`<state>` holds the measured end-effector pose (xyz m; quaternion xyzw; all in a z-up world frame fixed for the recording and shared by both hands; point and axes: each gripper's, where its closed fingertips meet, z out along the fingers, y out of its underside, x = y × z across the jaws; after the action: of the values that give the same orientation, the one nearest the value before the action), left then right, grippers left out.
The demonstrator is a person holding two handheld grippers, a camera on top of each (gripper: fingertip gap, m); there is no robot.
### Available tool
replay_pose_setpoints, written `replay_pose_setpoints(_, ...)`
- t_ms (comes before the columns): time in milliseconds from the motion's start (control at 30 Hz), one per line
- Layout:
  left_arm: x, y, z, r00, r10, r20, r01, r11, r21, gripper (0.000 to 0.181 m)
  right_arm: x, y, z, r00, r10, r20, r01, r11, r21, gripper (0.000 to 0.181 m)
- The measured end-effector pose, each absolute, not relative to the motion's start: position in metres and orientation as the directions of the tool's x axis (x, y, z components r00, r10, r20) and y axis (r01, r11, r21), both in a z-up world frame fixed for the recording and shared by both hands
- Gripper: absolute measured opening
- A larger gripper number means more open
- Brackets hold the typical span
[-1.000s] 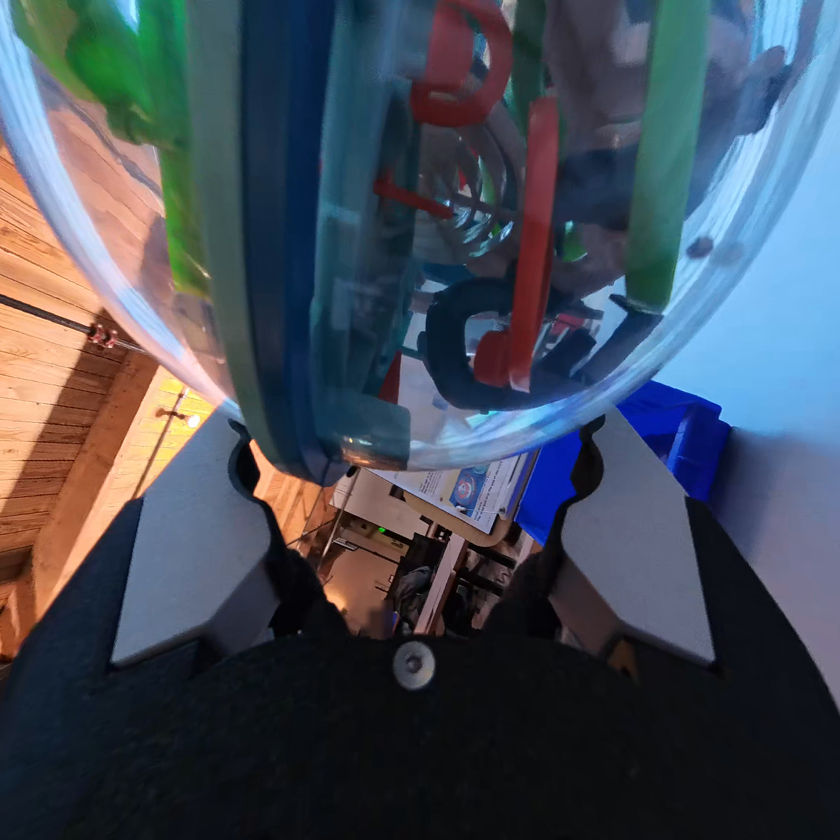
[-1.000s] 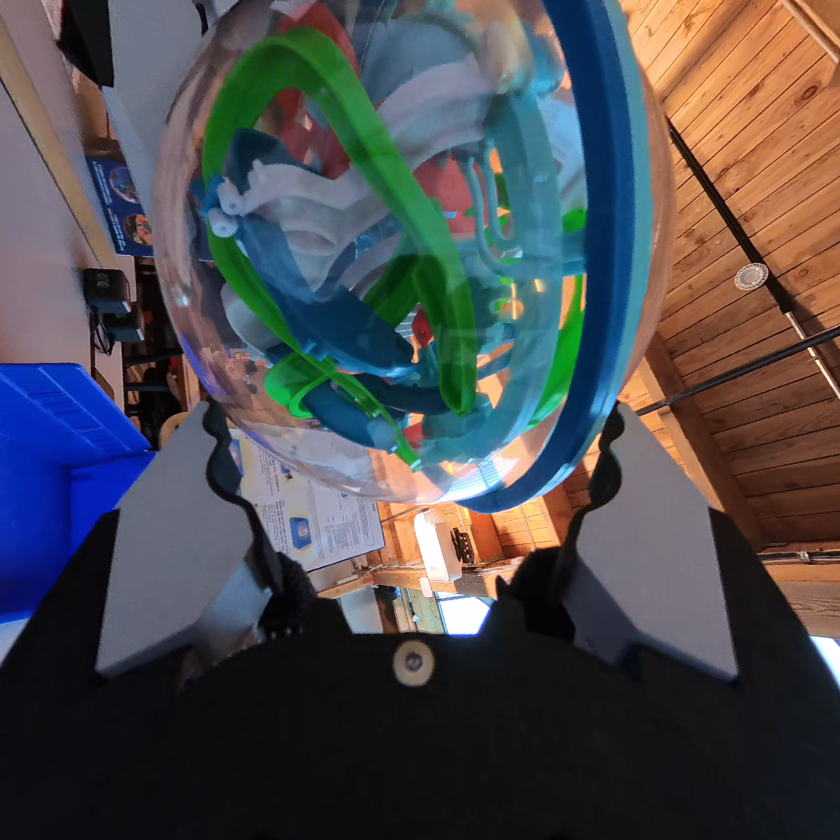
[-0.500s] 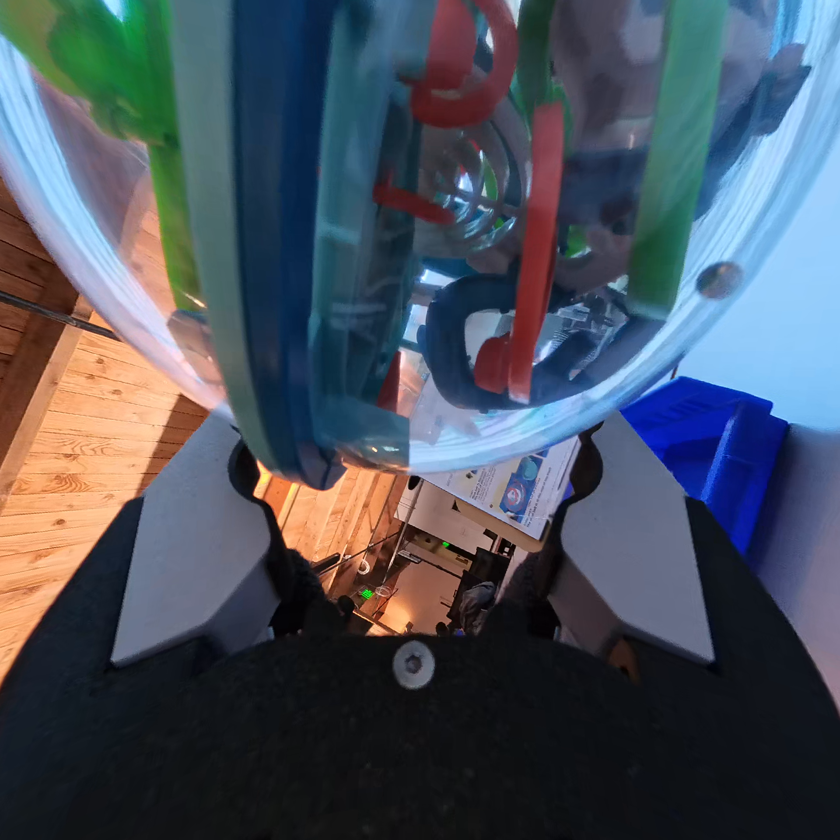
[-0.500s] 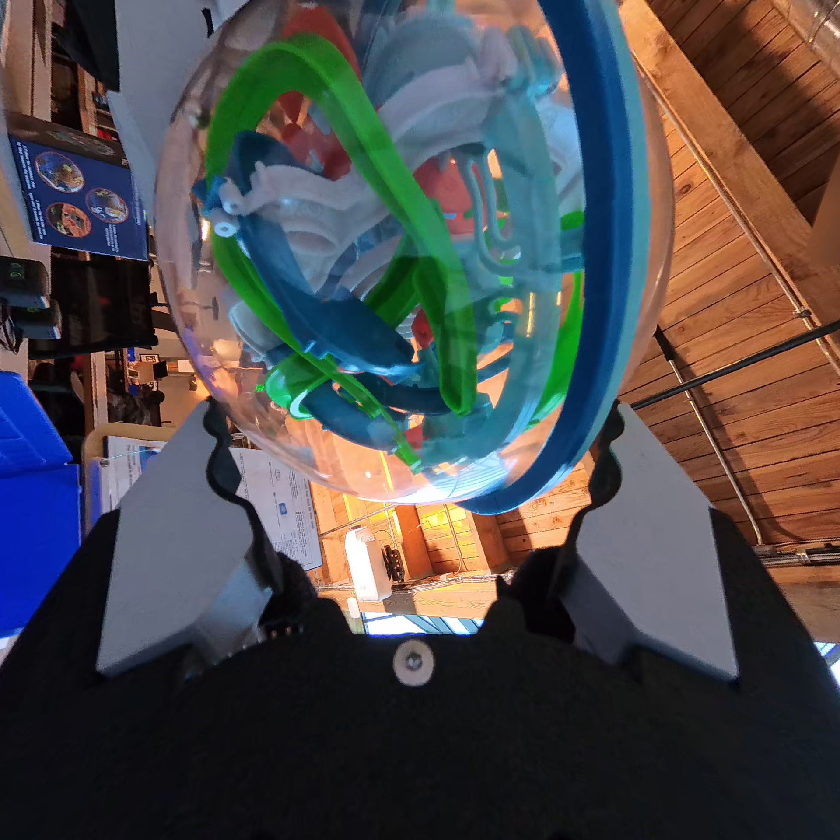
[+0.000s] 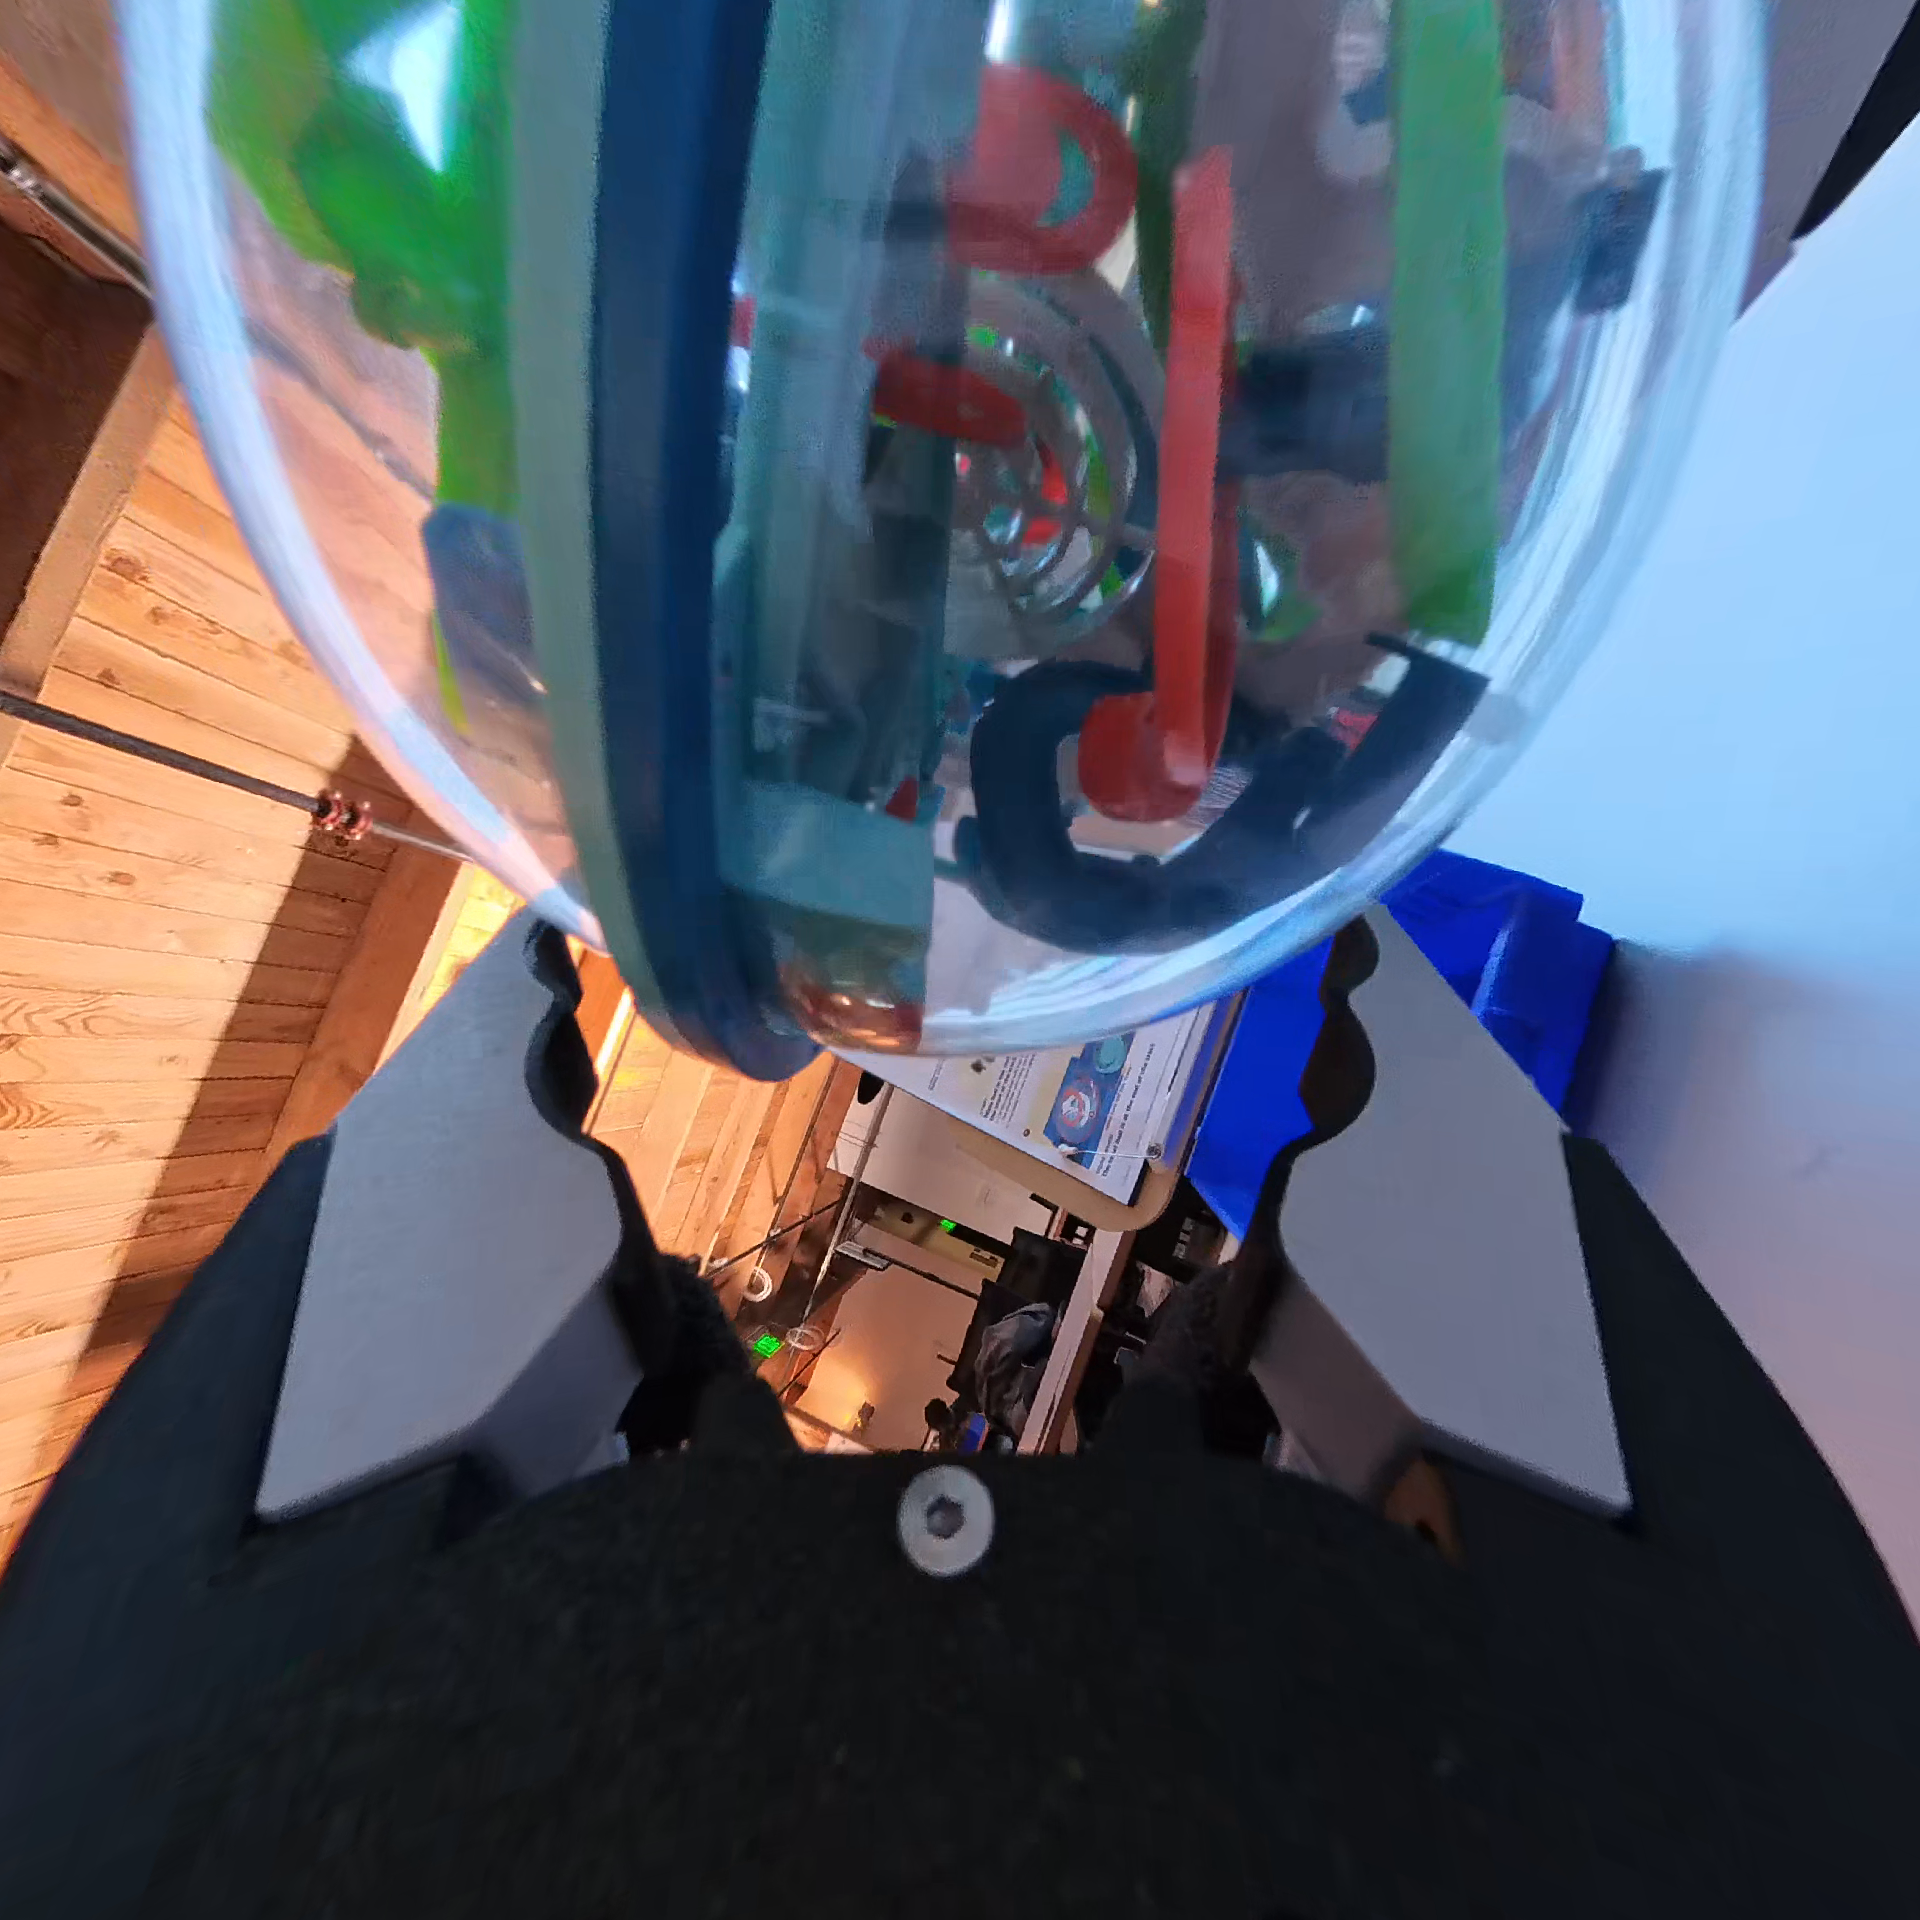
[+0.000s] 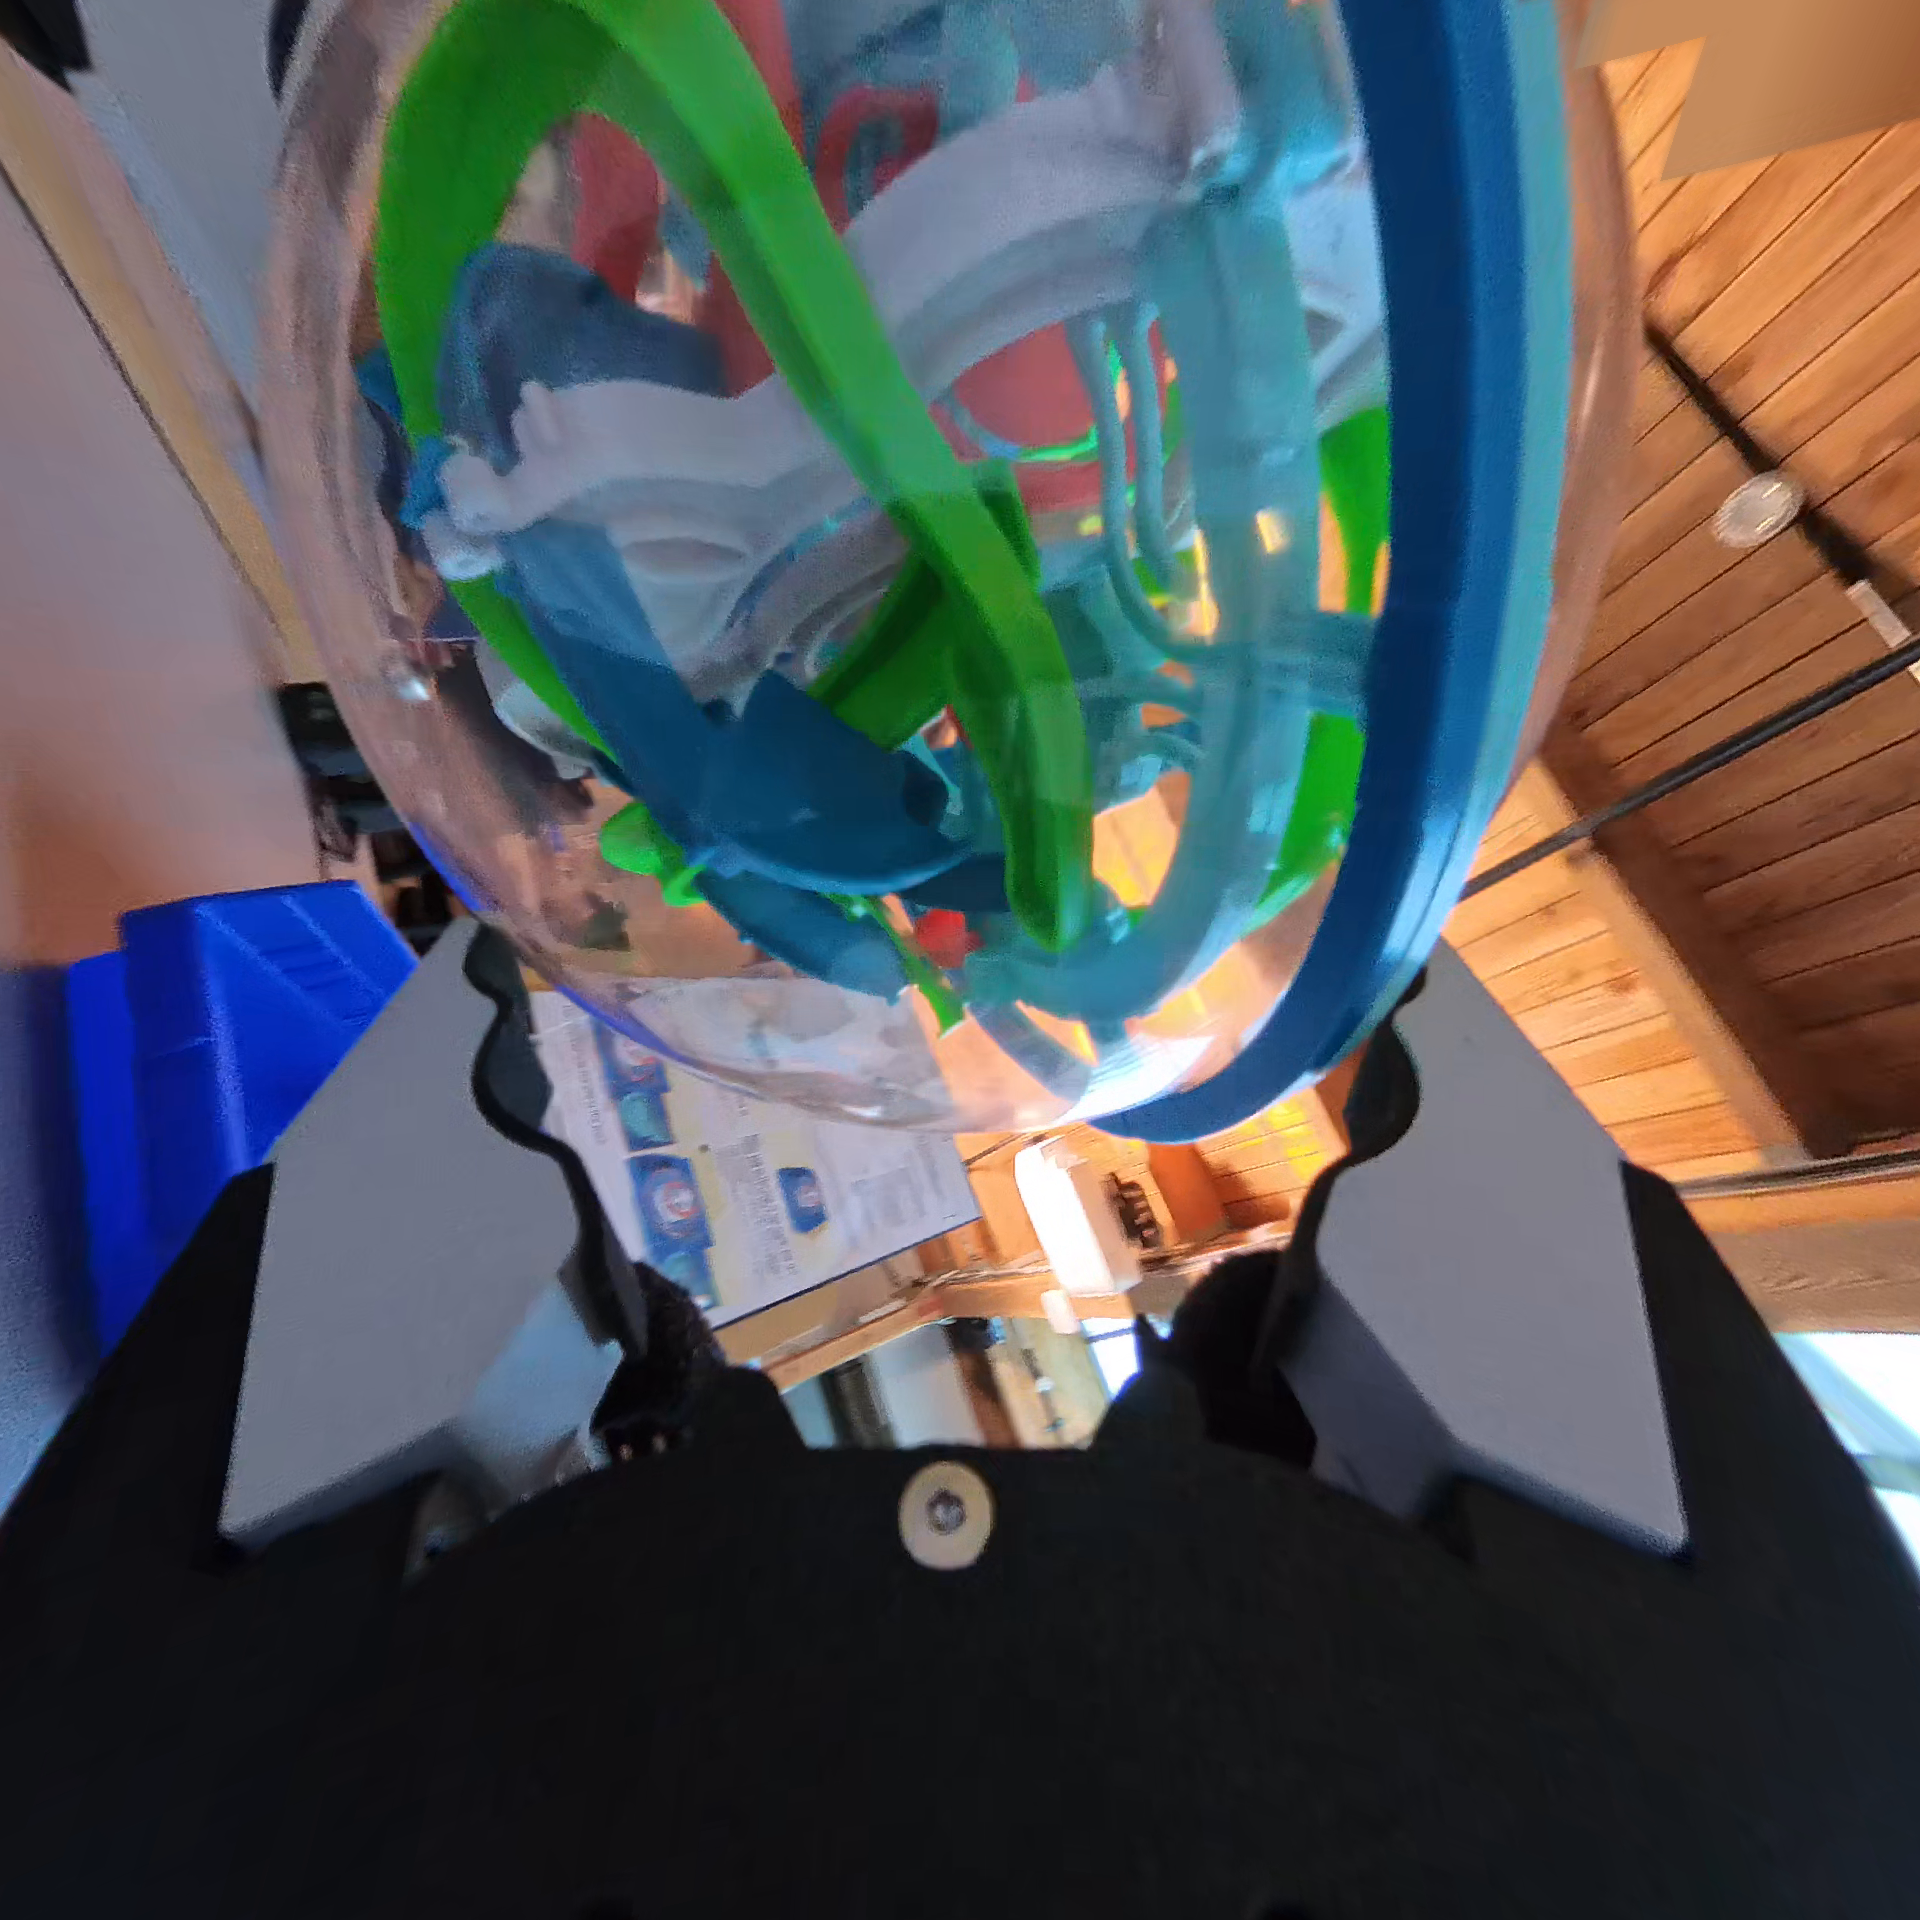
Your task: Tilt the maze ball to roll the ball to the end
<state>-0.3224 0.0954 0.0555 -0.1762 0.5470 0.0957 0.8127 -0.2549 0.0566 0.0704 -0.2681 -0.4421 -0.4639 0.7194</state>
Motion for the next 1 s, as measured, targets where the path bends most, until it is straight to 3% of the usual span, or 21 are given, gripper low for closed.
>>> replay_pose_setpoints(333, -0.313, 0.103, 0.038, 0.320, -0.399, -0.859, -0.215, 0.852, -0.476, 0.137, -0.257, 0.062, 0.066, 0.188, -0.119, 0.975, 0.878, 0.466, -0.112, 0.154)
replay_pose_setpoints(467, -0.307, 0.104, 0.028, 0.207, -0.637, -0.742, -0.115, 0.737, -0.666, 0.138, -0.269, 0.055, 0.069, 0.205, 0.069, 0.976, 0.836, 0.507, -0.211, 0.154)
replay_pose_setpoints(667, -0.305, 0.100, 0.028, 0.073, -0.837, -0.543, 0.005, 0.545, -0.839, 0.138, -0.288, 0.052, 0.087, 0.205, 0.271, 0.940, 0.787, 0.526, -0.323, 0.154)
replay_pose_setpoints(933, -0.295, 0.084, 0.018, -0.102, -0.957, -0.272, 0.094, 0.263, -0.960, 0.138, -0.307, 0.047, 0.101, 0.180, 0.492, 0.852, 0.746, 0.497, -0.444, 0.155)
replay_pose_setpoints(1000, -0.288, 0.069, 0.006, -0.197, -0.967, -0.160, 0.091, 0.145, -0.985, 0.137, -0.311, 0.041, 0.098, 0.205, 0.570, 0.796, 0.709, 0.474, -0.522, 0.154)
